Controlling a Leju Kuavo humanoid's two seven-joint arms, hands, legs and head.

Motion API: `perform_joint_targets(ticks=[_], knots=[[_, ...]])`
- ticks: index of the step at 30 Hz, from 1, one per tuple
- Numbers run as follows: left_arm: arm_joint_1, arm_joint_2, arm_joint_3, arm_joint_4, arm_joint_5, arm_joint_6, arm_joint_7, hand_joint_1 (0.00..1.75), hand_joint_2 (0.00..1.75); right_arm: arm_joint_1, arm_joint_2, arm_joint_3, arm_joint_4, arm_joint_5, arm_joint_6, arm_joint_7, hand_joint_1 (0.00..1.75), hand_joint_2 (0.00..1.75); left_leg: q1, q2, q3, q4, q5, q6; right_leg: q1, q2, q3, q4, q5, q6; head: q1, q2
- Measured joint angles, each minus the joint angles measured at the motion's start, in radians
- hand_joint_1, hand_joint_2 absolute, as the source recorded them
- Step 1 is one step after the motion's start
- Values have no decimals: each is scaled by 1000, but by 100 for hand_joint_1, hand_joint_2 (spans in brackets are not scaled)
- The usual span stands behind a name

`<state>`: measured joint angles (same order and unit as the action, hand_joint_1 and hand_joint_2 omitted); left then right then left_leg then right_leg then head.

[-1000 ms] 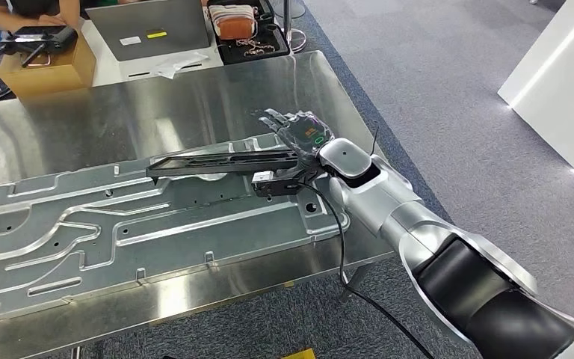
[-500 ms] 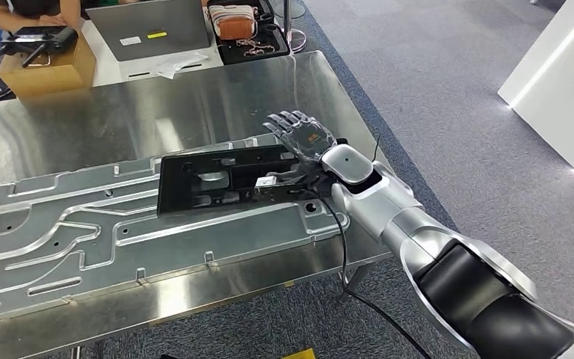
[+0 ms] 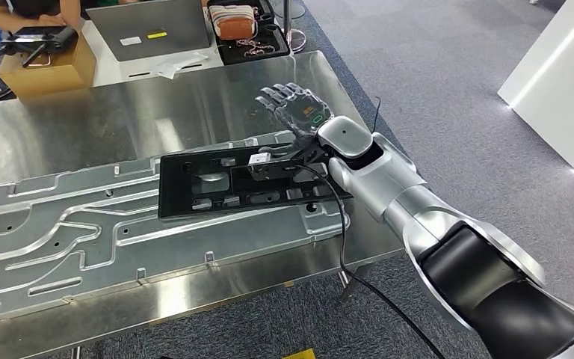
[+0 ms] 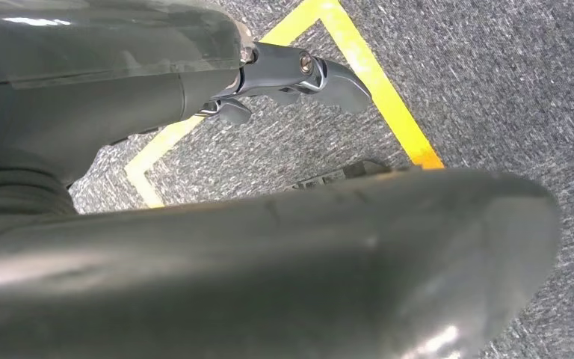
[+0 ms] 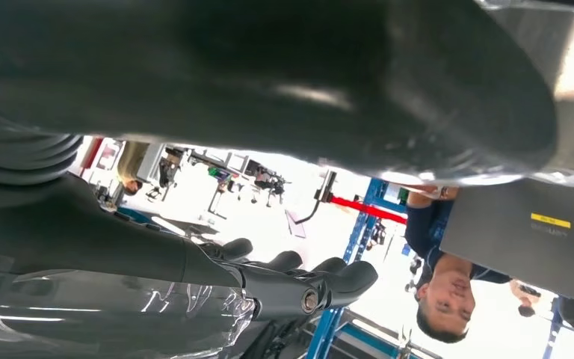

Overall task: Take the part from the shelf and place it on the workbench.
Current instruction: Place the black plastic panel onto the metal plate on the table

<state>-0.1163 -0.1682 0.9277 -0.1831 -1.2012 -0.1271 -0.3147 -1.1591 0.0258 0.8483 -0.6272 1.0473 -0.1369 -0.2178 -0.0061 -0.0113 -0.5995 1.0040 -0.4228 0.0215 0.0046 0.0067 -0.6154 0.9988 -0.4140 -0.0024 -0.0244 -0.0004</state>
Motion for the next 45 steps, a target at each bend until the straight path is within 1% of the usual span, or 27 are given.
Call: perform_joint_targets(ticks=[6, 16, 20, 21, 22, 23, 24, 26, 27, 28, 29, 30, 31, 32, 33, 34, 35, 36, 37, 38, 39, 40, 41, 42, 43, 44, 45], knots=[[2, 0, 0, 0, -2, -6, -11, 0, 0, -41, -7, 8, -49, -8, 47, 11, 0, 0, 0, 0, 0, 0, 0, 0, 0, 0, 0, 0, 0, 0, 0, 0], [-1, 0, 0, 0, 3, -24, -11, 0, 0, -45, -20, 26, -58, -17, 34, 6, 0, 0, 0, 0, 1, 0, 0, 0, 0, 0, 0, 0, 0, 0, 0, 0], [-1, 0, 0, 0, 9, -32, -3, 0, 0, -45, -22, 36, -58, -22, 35, 6, 0, 0, -7, 0, 0, 5, 0, 10, -5, 1, 3, -5, 4, 11, 0, 0], [-1, 0, 0, 0, 11, -35, 1, 0, 0, -45, -24, 37, -58, -24, 35, 6, 0, 0, -3, 3, 4, -2, 5, 13, -4, 1, 4, -3, 2, 14, 0, 0], [-2, -1, 0, 0, 13, -37, 5, 0, 0, -45, -26, 38, -58, -26, 35, 5, 0, 0, 0, 5, 8, -10, 11, 16, -4, 1, 1, 6, -7, 16, 0, 0], [-3, -1, 0, 0, 14, -39, 8, 0, 0, -45, -28, 39, -58, -27, 35, 4, 0, 0, 4, 7, 11, -19, 16, 19, -3, 1, -10, 32, -29, 18, 0, 0], [-4, -2, 0, 0, 14, -41, 10, 0, 0, -44, -30, 39, -57, -28, 35, 2, 0, 0, 6, 9, 13, -24, 20, 22, -4, 0, -29, 80, -61, 21, 0, 0], [-6, -2, 0, 0, 15, -43, 16, 0, 0, -39, -34, 43, -56, -28, 35, -1, 0, 0, 6, 10, 11, -23, 21, 23, -8, -1, -85, 214, -129, 25, 0, 0], [-6, -2, 0, 0, 15, -44, 19, 0, 0, -35, -36, 46, -55, -28, 35, -2, 0, 0, 6, 11, 9, -21, 21, 23, -11, -1, -106, 265, -144, 27, 0, 0], [-6, -2, 0, 0, 16, -45, 21, 0, 0, -31, -37, 49, -54, -28, 35, -3, 0, 0, 6, 11, 6, -17, 21, 22, -14, -2, -111, 284, -141, 29, 0, 0], [-6, -2, 0, 0, 16, -46, 23, 0, 0, -29, -38, 52, -54, -28, 35, -3, 0, 0, 7, 11, 3, -12, 20, 21, -17, -2, -96, 261, -120, 30, 0, 0], [-6, -2, 0, 0, 16, -48, 24, 0, 0, -30, -38, 54, -54, -28, 35, -3, 0, 0, 7, 10, -1, -6, 19, 19, -19, -3, -65, 206, -89, 31, 0, 0], [-6, -2, 0, 0, 17, -49, 25, 0, 0, -32, -38, 56, -54, -28, 35, -3, 0, 0, 8, 10, -5, 0, 18, 15, -21, -5, -26, 137, -66, 30, 0, 0], [-7, -3, 0, 0, 17, -50, 25, 0, 0, -34, -38, 58, -54, -29, 36, -3, 0, 0, 7, 10, -10, 6, 16, 9, -20, -5, 4, 82, -48, 27, 0, 0], [-8, -3, 0, 0, 17, -50, 25, 0, 0, -37, -38, 60, -54, -29, 37, -4, 0, 0, 6, 10, -14, 11, 16, 3, -18, -5, 23, 46, -40, 23, 0, 0], [-9, -3, 0, 0, 17, -50, 26, 0, 0, -38, -38, 62, -55, -30, 37, -4, 0, 0, 5, 9, -18, 14, 18, -4, -16, -4, 28, 32, -40, 18, 0, 0], [-10, -3, 0, 0, 17, -51, 26, 0, 0, -39, -38, 64, -55, -32, 38, -4, 0, 0, 3, 9, -20, 15, 21, -10, -15, -2, 24, 32, -35, 12, 0, 0], [-10, -2, 0, 0, 17, -51, 27, 0, 0, -40, -38, 65, -55, -34, 38, -4, 0, 0, 4, 9, -23, 17, 22, -16, -17, -2, 21, 27, -32, 5, 0, 0], [-10, -2, 0, 0, 17, -51, 27, 0, 0, -40, -38, 67, -55, -35, 39, -4, 0, 0, 5, 8, -28, 24, 14, -23, -19, -3, 17, 25, -27, -3, 0, 0], [-9, -2, 0, 0, 17, -52, 27, 0, 0, -40, -38, 68, -54, -37, 39, -4, 0, 0, 7, 8, -37, 45, -8, -29, -20, -5, 13, 21, -20, -10, 0, 0], [-10, -2, 0, 0, 17, -52, 28, 0, 0, -41, -38, 69, -54, -38, 38, -5, 0, 0, 9, 9, -52, 87, -43, -35, -22, -6, 8, 18, -13, -16, 0, 0], [-10, -2, 0, 0, 17, -52, 28, 0, 0, -41, -38, 70, -54, -39, 38, -5, 0, 0, 12, 9, -73, 148, -88, -40, -21, -7, 0, 19, -7, -19, 0, 0], [-10, -2, 0, 0, 17, -52, 28, 0, 0, -40, -38, 71, -54, -39, 38, -6, 0, 0, 14, 9, -94, 216, -129, -44, -20, -7, -8, 19, 0, -20, 0, 0], [-10, -2, 0, 0, 17, -52, 28, 0, 0, -40, -38, 72, -54, -40, 38, -7, 0, 0, 16, 9, -108, 273, -157, -47, -20, -7, -18, 21, 6, -20, 0, 0], [-10, -2, 0, 0, 17, -52, 28, 0, 0, -38, -38, 73, -53, -40, 38, -8, 0, 0, 17, 9, -109, 301, -165, -48, -19, -7, -28, 23, 12, -19, 0, 0], [-10, -2, 0, 0, 17, -52, 28, 0, 0, -37, -39, 74, -52, -40, 37, -9, 0, 0, 17, 9, -91, 290, -154, -49, -19, -7, -38, 24, 19, -18, 0, 0], [-11, -2, 0, 0, 17, -52, 28, 0, 0, -37, -39, 76, -51, -41, 37, -9, 0, 0, 18, 9, -54, 241, -129, -48, -20, -7, -46, 26, 25, -15, 0, 0]])
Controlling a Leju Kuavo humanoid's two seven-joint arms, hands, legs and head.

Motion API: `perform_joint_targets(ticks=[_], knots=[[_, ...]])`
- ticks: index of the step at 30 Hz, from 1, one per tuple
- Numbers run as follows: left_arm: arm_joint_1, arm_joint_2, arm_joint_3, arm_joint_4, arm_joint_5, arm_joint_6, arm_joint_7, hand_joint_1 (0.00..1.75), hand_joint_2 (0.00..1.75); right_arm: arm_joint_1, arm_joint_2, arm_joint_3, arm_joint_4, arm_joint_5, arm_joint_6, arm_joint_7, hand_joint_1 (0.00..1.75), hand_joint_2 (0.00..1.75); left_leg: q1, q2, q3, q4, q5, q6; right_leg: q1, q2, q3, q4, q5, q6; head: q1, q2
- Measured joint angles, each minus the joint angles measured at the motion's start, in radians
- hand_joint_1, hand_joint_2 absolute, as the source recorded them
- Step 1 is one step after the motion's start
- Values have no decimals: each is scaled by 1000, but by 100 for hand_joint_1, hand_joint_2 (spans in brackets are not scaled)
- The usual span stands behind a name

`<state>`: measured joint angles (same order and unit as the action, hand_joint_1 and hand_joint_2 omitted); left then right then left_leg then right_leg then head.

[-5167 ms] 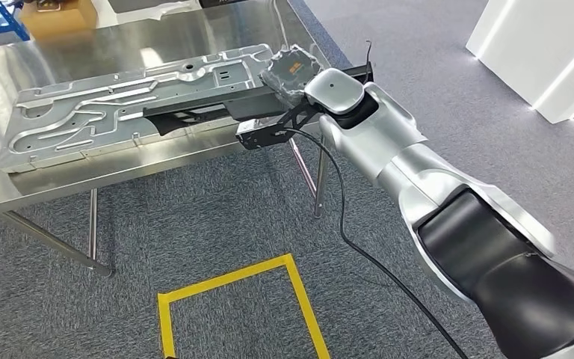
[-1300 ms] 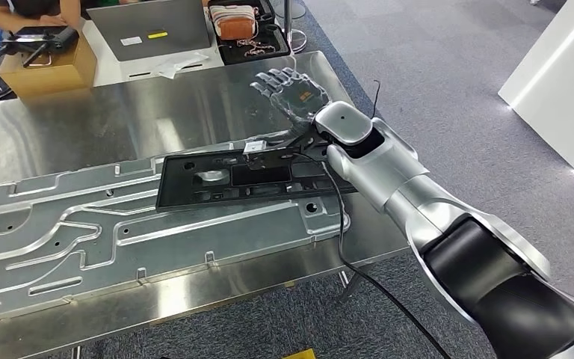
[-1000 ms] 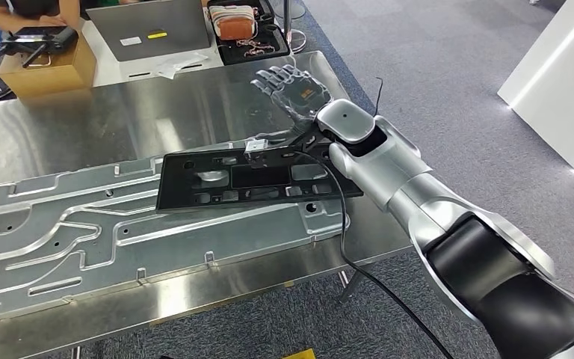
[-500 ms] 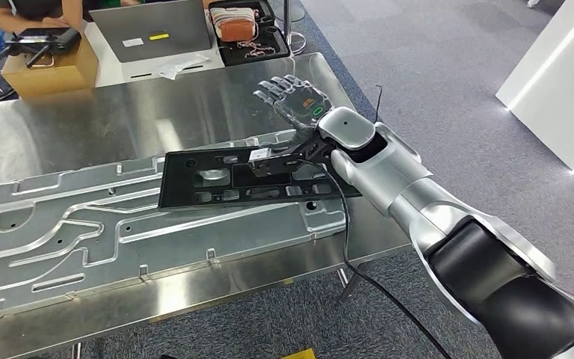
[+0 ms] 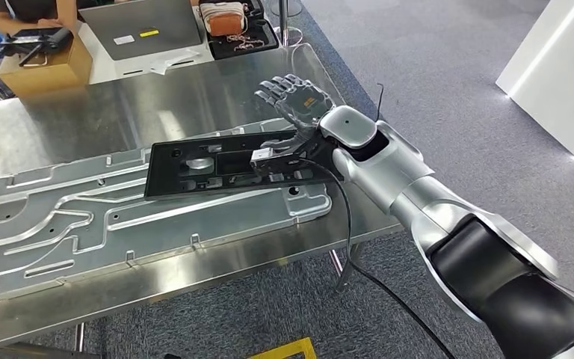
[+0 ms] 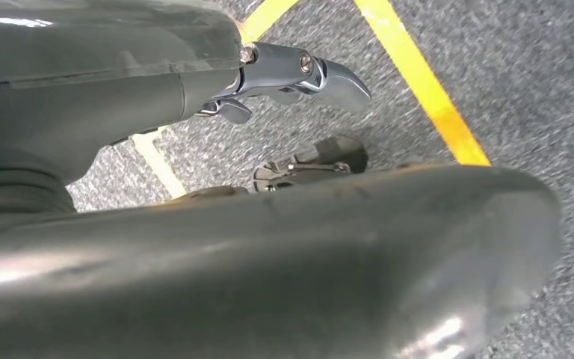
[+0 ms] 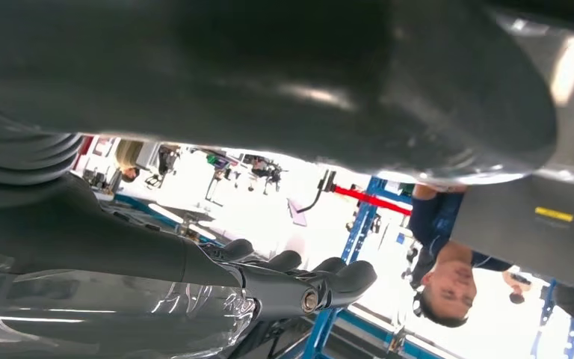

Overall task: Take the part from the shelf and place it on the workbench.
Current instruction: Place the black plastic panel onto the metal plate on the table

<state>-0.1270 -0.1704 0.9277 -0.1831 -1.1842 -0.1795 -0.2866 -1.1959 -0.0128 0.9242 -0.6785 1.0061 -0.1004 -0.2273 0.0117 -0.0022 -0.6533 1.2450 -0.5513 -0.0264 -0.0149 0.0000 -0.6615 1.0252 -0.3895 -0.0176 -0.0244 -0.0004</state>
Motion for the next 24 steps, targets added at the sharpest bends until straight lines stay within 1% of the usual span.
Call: perform_joint_targets(ticks=[1, 2, 3, 4, 6, 7, 8, 9, 10, 11, 12, 13, 14, 15, 16, 17, 18, 19, 20, 21, 22, 23, 24], knots=[[-1, 0, 0, 0, 0, -1, 1, 0, 0, 0, 0, 1, 1, -1, -1, -1, 0, 0, 0, 0, 49, -75, 23, 2, 0, 0, -6, 1, 6, 3, 0, 0], [-2, 0, 0, 0, 1, -1, 1, 0, 0, 0, 0, 2, 1, -2, -2, -1, 0, 0, -1, -1, 94, -146, 38, 6, 0, 1, -12, 2, 12, 8, 0, 0], [-4, 0, 0, 0, 1, -2, 2, 0, 0, -1, -1, 2, 1, -2, -3, -1, 0, 0, -4, -2, 124, -196, 47, 12, 1, 1, -14, 1, 19, 14, 0, 0], [-5, 0, 0, 0, 1, -3, 3, 0, 0, -1, -1, 3, 1, -3, -5, -2, 0, 0, -6, -3, 137, -223, 48, 17, 1, 0, -16, 0, 26, 20, 0, 0], [-5, 1, 0, 0, 1, -5, 4, 0, 0, -2, -1, 4, 2, -4, -7, -2, 0, 0, -10, -4, 131, -226, 58, 30, 2, 0, -17, -7, 43, 33, 0, 0], [-5, 0, 0, 0, 0, -5, 4, 0, 0, -2, -3, 5, 3, -4, -9, -2, 0, 0, -9, -2, 126, -230, 67, 37, 1, 1, -21, -6, 42, 39, 0, 0], [-6, 0, 0, 0, 0, -6, 4, 0, 0, -3, -5, 5, 4, -5, -10, -1, 0, 0, -7, 0, 119, -233, 78, 46, 1, 1, -28, 6, 25, 44, 0, 0], [-6, 0, 0, 0, 0, -7, 5, 0, 0, -4, -7, 5, 5, -5, -11, -1, 0, 0, -6, 2, 109, -237, 91, 54, 1, 1, -42, 38, -10, 47, 1, 0], [-7, 0, 0, 0, 0, -8, 5, 0, 0, -5, -8, 6, 5, -6, -13, 0, 0, 0, -7, 4, 98, -239, 103, 60, 0, 1, -61, 93, -61, 49, 1, 0], [-8, 0, 0, 0, 0, -8, 5, 0, 0, -5, -9, 6, 6, -6, -14, 1, 0, 0, -9, 4, 84, -239, 114, 65, 0, 0, -81, 162, -112, 50, 1, 0], [-8, 0, 0, 0, 1, -9, 6, 0, 0, -5, -9, 6, 6, -7, -14, 2, 0, 0, -12, 5, 70, -238, 124, 68, 0, 0, -97, 230, -147, 51, 1, 0], [-7, 0, 0, 0, 1, -9, 6, 0, 0, -5, -9, 7, 7, -8, -14, 3, 0, 0, -14, 5, 55, -237, 134, 69, 1, 1, -102, 276, -161, 50, 1, 0], [-7, 0, 0, 0, 2, -10, 6, 0, 0, -4, -9, 7, 8, -8, -14, 3, 0, 0, -17, 5, 41, -235, 143, 70, 2, 1, -90, 290, -154, 48, 1, 0], [-7, 0, 0, 0, 3, -10, 6, 0, 0, -5, -9, 7, 8, -8, -14, 4, 0, 0, -20, 5, 28, -233, 152, 70, 4, 1, -60, 265, -133, 42, 1, 0], [-7, 0, 0, 0, 4, -10, 6, 0, 0, -6, -9, 7, 8, -8, -15, 4, 0, 0, -22, 4, 16, -231, 161, 70, 8, 1, -12, 209, -112, 33, 1, 0], [-7, -1, 0, 0, 6, -10, 6, 0, 0, -8, -8, 7, 8, -9, -16, 5, 0, 0, -25, 3, 6, -229, 170, 68, 14, 1, 43, 137, -103, 20, 1, 0], [-7, -2, 0, 0, 8, -11, 6, 0, 0, -10, -7, 7, 8, -9, -17, 6, 0, 0, -27, 3, -1, -229, 178, 66, 19, -1, 91, 68, -102, 11, 1, 0], [-6, -3, 0, 0, 8, -12, 5, 0, 0, -12, -5, 7, 7, -9, -18, 7, 0, 0, -27, 3, -6, -230, 187, 63, 24, -3, 121, 20, -105, 6, 1, 0], [-6, -4, 0, 0, 9, -13, 5, 0, 0, -13, -3, 7, 7, -9, -20, 8, 0, 0, -26, 3, -9, -232, 196, 58, 28, -5, 135, -8, -108, 3, 1, 0], [-6, -4, 0, 0, 10, -13, 5, 0, 0, -14, -1, 7, 7, -8, -21, 8, 0, 0, -25, 3, -10, -237, 206, 53, 28, -7, 134, -20, -100, 3, 1, 0], [-6, -4, 0, 0, 11, -14, 4, 0, 0, -14, 1, 7, 8, -8, -21, 9, 0, 0, -24, 3, -13, -238, 208, 47, 27, -9, 130, -27, -88, 2, 1, 0], [-5, -4, 0, 0, 11, -15, 4, 0, 0, -15, 3, 8, 8, -7, -21, 9, 0, 0, -24, 2, -18, -232, 196, 40, 23, -12, 126, -36, -75, -2, 1, 0], [-4, -4, 0, 0, 12, -16, 4, 0, 0, -15, 7, 8, 9, -7, -22, 9, 0, 0, -23, 1, -28, -210, 166, 33, 18, -14, 117, -43, -61, -5, 1, 0]])
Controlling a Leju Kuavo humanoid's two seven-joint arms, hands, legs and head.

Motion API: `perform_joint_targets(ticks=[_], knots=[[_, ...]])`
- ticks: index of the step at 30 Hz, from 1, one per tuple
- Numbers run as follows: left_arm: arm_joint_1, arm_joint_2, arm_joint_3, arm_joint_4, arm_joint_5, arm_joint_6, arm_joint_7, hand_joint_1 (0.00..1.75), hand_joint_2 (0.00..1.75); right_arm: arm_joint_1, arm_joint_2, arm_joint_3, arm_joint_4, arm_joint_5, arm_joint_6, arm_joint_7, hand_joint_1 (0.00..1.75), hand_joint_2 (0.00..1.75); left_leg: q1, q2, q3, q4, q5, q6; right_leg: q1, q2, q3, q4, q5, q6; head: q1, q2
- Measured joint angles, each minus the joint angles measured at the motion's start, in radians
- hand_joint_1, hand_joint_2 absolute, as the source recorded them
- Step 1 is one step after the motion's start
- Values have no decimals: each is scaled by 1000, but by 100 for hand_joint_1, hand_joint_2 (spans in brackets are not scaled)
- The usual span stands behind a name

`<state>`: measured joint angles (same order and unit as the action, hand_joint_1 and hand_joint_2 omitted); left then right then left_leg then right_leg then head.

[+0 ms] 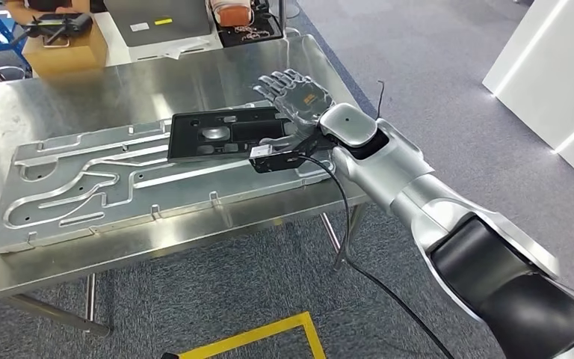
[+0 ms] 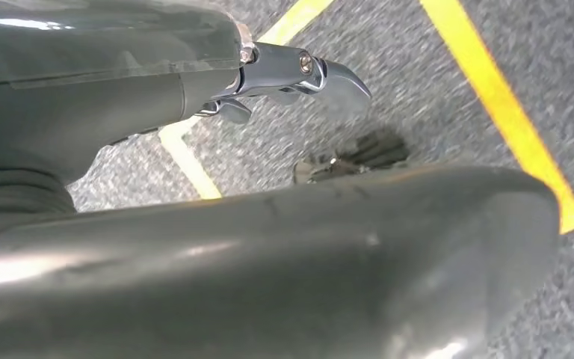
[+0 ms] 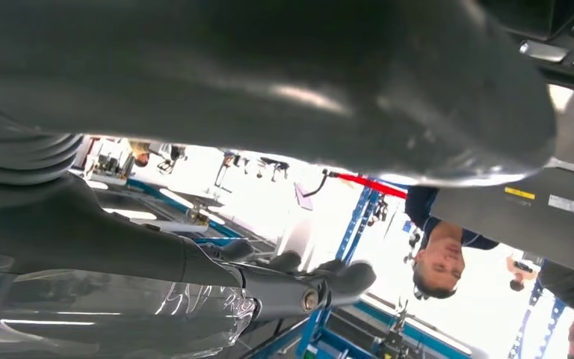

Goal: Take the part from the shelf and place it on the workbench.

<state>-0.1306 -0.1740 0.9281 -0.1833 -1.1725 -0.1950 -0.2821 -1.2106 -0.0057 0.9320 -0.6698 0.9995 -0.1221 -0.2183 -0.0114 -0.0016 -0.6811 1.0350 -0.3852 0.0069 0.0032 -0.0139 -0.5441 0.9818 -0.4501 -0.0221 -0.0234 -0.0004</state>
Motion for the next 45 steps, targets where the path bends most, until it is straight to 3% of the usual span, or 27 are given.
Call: perform_joint_targets(ticks=[3, 4, 6, 7, 9, 11, 13, 14, 16, 18, 19, 21, 23, 25, 27, 29, 30, 32, 34, 35, 36, 38, 39, 41, 42, 44, 45], knots=[[2, 1, 0, 0, 1, -2, 0, 0, 0, 0, 10, 0, 2, 1, 0, 0, 0, 0, 15, -1, -45, 170, -139, -25, -7, -2, -41, -4, 39, -2, 0, 0], [2, 2, 0, 0, 1, -2, 0, 0, 0, 1, 12, 1, 4, 1, 0, 0, 0, 0, 21, -1, -52, 226, -157, -32, -9, -2, -59, -3, 52, 2, 0, 0], [1, 3, 0, 0, 1, -2, 0, 0, 0, 2, 14, 1, 7, 2, 0, 0, 0, 0, 32, 0, -26, 252, -126, -48, -17, -3, -95, 3, 76, 12, 0, 0], [1, 4, 0, 0, 0, -2, 1, 0, 0, 2, 14, 1, 9, 2, -1, 0, 0, 0, 39, 0, 12, 216, -98, -56, -22, -3, -113, 9, 86, 19, 0, 0], [-1, 4, 0, 0, -3, -2, 1, 0, 0, 0, 14, 0, 11, 2, -3, 0, 0, 0, 46, -2, 109, 86, -96, -65, -27, -3, -144, 27, 102, 35, 0, 0], [-3, 4, 0, 0, -4, -2, 3, 0, 0, -2, 15, -1, 12, 2, -4, 0, 0, 0, 44, -5, 161, 4, -127, -53, -26, -2, -158, 37, 117, 50, 0, 0], [-3, 4, 0, 0, -5, -1, 5, 0, 0, -4, 15, -1, 13, 2, -5, 0, 0, 0, 39, -5, 155, -4, -121, -27, -28, -2, -160, 32, 136, 65, 0, 0], [-4, 4, 0, 0, -6, -1, 5, 0, 0, -5, 13, -1, 15, 2, -5, 0, 0, 0, 37, -3, 148, -4, -110, -16, -31, -1, -165, 35, 129, 70, 1, 0], [-5, 4, 0, 0, -7, -1, 6, 0, 0, -8, 10, -1, 18, 2, -4, 0, 0, 0, 37, 1, 125, -8, -82, 4, -35, 2, -188, 95, 53, 75, 1, 0], [-7, 4, 0, 0, -6, -2, 6, 0, 0, -10, 10, -1, 20, 2, -4, 0, 0, 0, 31, 2, 92, -8, -55, 14, -32, 5, -220, 227, -56, 75, 0, 0], [-7, 4, 0, 0, -6, -2, 6, 0, 0, -10, 10, -1, 22, 2, -4, 0, 0, 0, 27, 2, 76, -7, -42, 16, -30, 6, -229, 291, -83, 74, 0, 0], [-6, 4, 0, 0, -6, -3, 6, 0, 0, -10, 10, -1, 24, 2, -3, -2, 0, 0, 19, 2, 42, -6, -16, 18, -23, 8, -207, 338, -69, 65, 0, 0], [-7, 4, 0, 0, -6, -3, 6, 0, 0, -12, 12, -1, 25, 2, -3, -3, 0, 0, 11, 0, 14, -6, 8, 19, -10, 11, -116, 248, -33, 41, 0, 0], [-6, 1, 0, 0, -6, -4, 5, 0, 0, -19, 16, -3, 25, 2, -4, -3, 0, 0, 6, -1, -2, -8, 30, 15, 3, 11, -9, 106, -50, 18, 0, 0], [-7, 0, 0, 0, -6, -6, 6, 0, 0, -27, 20, -4, 25, 2, -6, -3, 0, 0, 8, -1, -6, -17, 51, 6, 12, 10, 31, 33, -65, 10, 0, 0], [-7, 0, 0, 0, -5, -10, 6, 0, 0, -30, 23, -5, 27, 2, -6, -4, 0, 0, 11, -2, -11, -25, 62, -6, 10, 6, 23, 14, -38, 6, 0, 0], [-6, 0, 0, 0, -5, -10, 6, 0, 0, -31, 25, -4, 28, 2, -6, -4, 0, 0, 11, -2, -18, -15, 43, -11, 7, 3, 16, 4, -22, 1, 0, 0], [-3, 0, 0, 0, -5, -11, 6, 0, 0, -31, 30, -4, 30, 3, -7, -4, 0, 0, 15, -3, -41, 64, -52, -24, 1, -1, -8, -6, 11, -4, 0, 0], [-2, 1, 0, 0, -4, -10, 6, 0, 0, -30, 34, -4, 32, 3, -7, -4, 0, 0, 23, -2, -66, 194, -136, -37, -1, -2, -43, -5, 39, -3, -1, 0], [-3, 2, 0, 0, -4, -10, 6, 0, 0, -28, 35, -4, 33, 3, -7, -5, 0, 0, 27, -2, -67, 242, -143, -44, -3, -2, -62, -4, 53, 0, 0, 0], [-3, 2, 0, 0, -4, -9, 6, 0, 0, -26, 35, -4, 34, 3, -8, -5, 0, 0, 31, -2, -55, 263, -126, -50, -6, -3, -83, -1, 66, 5, -1, 0], [-3, 4, 0, 0, -4, -8, 6, 0, 0, -24, 36, -4, 37, 3, -9, -5, 0, 0, 40, -1, 17, 207, -77, -64, -14, -4, -123, 13, 90, 17, -1, 0], [-5, 5, 0, 0, -4, -8, 6, 0, 0, -25, 36, -4, 37, 4, -10, -5, 0, 0, 43, -2, 72, 138, -80, -69, -16, -3, -142, 23, 99, 24, -1, 0], [-7, 6, 0, 0, -4, -9, 6, 0, 0, -26, 38, -5, 38, 5, -13, -6, 0, 0, 42, -4, 148, 29, -119, -58, -16, -2, -165, 40, 114, 39, 0, 0], [-7, 6, 0, 0, -4, -9, 6, 0, 0, -26, 39, -6, 38, 6, -15, -6, 0, 0, 38, -5, 160, 5, -134, -46, -15, -2, -169, 42, 122, 45, 0, 0], [-7, 7, 0, 0, -4, -9, 7, 0, 0, -25, 38, -6, 41, 6, -16, -7, 0, 0, 35, -3, 147, 1, -121, -20, -19, -2, -172, 39, 134, 59, 0, 0], [-7, 7, 0, 0, -5, -9, 7, 0, 0, -25, 38, -6, 42, 6, -17, -7, 0, 0, 34, -1, 139, 0, -109, -9, -22, 0, -178, 48, 118, 64, 0, 0]])
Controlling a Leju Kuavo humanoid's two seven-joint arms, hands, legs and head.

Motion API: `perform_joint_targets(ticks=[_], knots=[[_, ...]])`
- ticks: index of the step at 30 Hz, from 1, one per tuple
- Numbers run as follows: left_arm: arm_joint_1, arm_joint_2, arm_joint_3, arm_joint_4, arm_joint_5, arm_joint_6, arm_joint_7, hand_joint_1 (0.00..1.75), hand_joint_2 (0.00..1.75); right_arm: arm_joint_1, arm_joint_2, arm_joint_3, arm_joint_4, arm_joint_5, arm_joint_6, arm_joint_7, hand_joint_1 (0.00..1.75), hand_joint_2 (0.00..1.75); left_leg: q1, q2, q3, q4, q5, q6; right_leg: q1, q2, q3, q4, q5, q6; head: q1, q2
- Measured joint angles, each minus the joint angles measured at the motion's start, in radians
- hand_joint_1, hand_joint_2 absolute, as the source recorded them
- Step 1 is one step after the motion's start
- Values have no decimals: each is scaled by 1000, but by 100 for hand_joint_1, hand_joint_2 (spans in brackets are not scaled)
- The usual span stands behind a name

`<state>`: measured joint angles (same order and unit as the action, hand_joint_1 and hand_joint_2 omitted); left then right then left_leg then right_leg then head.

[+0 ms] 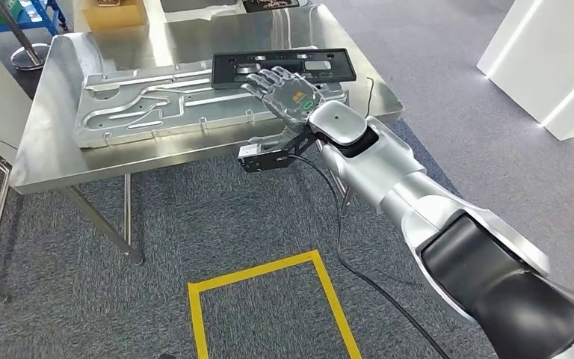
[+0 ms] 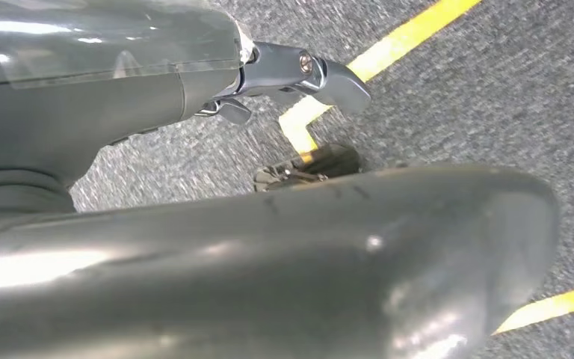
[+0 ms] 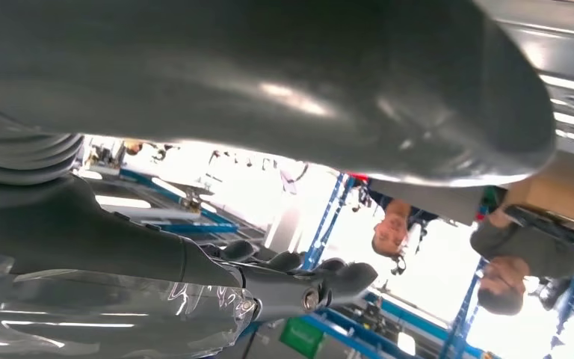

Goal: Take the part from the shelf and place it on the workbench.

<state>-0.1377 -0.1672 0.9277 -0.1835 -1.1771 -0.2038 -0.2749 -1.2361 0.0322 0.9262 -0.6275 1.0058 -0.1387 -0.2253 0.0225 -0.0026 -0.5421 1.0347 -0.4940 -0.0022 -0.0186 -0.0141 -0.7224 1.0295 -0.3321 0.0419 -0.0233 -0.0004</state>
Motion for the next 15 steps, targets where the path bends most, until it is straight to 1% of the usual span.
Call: perform_joint_targets(ticks=[1, 2, 3, 4, 5, 6, 7, 8, 9, 10, 11, 12, 13, 14, 15], knots=[[-1, 0, 0, 0, -1, 0, 0, 0, 0, 0, 0, 0, 1, 0, 0, 0, 0, 0, 1, 2, -12, -2, 15, 9, -2, 2, -11, 28, -38, 4, 0, 0], [-1, 0, 0, 0, -1, 0, 0, 0, 0, -1, -1, 0, 2, 1, -1, 0, 0, 0, 1, 4, -26, -3, 30, 15, -4, 4, -26, 78, -93, 7, 0, 0], [-2, 0, 0, 0, -1, 0, 0, 0, 0, -1, -1, 0, 3, 1, -1, 0, 0, 0, 0, 4, -43, -3, 44, 19, -4, 5, -42, 144, -149, 9, 0, 0], [-2, 0, 0, 0, -1, 0, 0, 0, 0, 0, -1, 0, 4, 1, -1, 0, 0, 0, -2, 4, -62, -2, 58, 21, -4, 6, -55, 214, -190, 11, 0, 0], [-1, 0, 0, 0, -2, 0, 0, 0, 0, 1, -1, 0, 5, 1, -1, 0, 0, 0, -4, 4, -79, -2, 72, 21, -4, 7, -58, 267, -205, 11, 0, 0], [-1, 0, 0, 0, -2, 0, 0, 0, 0, 3, -1, 0, 7, 1, -1, 0, 0, 0, -5, 4, -97, -1, 85, 21, -3, 8, -48, 293, -198, 9, 0, 0], [-1, 0, 0, 0, -2, 0, 0, 0, 0, 3, -1, 0, 8, 1, -1, 0, 0, 0, -7, 4, -114, -1, 98, 20, -1, 9, -21, 284, -177, 5, 0, 0], [-1, 0, 0, 0, -2, 0, 0, 0, 0, 3, -1, 0, 8, 1, -1, 0, 0, 0, -10, 4, -129, -1, 111, 19, 2, 10, 26, 240, -157, -3, 0, 0], [-1, -1, 0, 0, -2, 0, 0, 0, 0, 0, 0, 0, 8, 1, -2, 0, 0, 0, -12, 3, -141, -1, 123, 17, 7, 12, 87, 170, -154, -15, 0, 0], [-2, -2, 0, 0, -2, 0, 1, 0, 0, -3, 1, -1, 8, 1, -2, 0, 0, 0, -13, 3, -150, -1, 134, 13, 12, 13, 146, 93, -166, -25, 0, 0], [-2, -3, 0, 0, -2, 0, 1, 0, 0, -6, 3, -1, 7, 1, -3, 0, 0, 0, -13, 2, -156, -4, 145, 9, 17, 13, 188, 32, -181, -32, 0, 0], [-2, -3, 0, 0, -3, 1, 1, 0, 0, -9, 3, -2, 7, 1, -4, 0, 0, 0, -12, 3, -159, -9, 157, 3, 22, 12, 210, -7, -193, -37, 0, 0], [-3, -4, 0, 0, -3, 1, 2, 0, 0, -10, 4, -2, 7, 1, -4, 0, 0, 0, -10, 3, -160, -17, 170, -4, 24, 11, 212, -25, -189, -38, 0, 0], [-2, -4, 0, 0, -3, 1, 2, 0, 0, -10, 4, -2, 8, 1, -4, 0, 0, 0, -8, 3, -162, -24, 179, -10, 23, 9, 206, -31, -174, -41, 0, 0], [-2, -4, 0, 0, -3, 1, 3, 0, 0, -9, 5, -2, 9, 1, -4, 0, 0, 0, -8, 2, -167, -22, 170, -15, 21, 7, 199, -40, -158, -47, 0, 0]])
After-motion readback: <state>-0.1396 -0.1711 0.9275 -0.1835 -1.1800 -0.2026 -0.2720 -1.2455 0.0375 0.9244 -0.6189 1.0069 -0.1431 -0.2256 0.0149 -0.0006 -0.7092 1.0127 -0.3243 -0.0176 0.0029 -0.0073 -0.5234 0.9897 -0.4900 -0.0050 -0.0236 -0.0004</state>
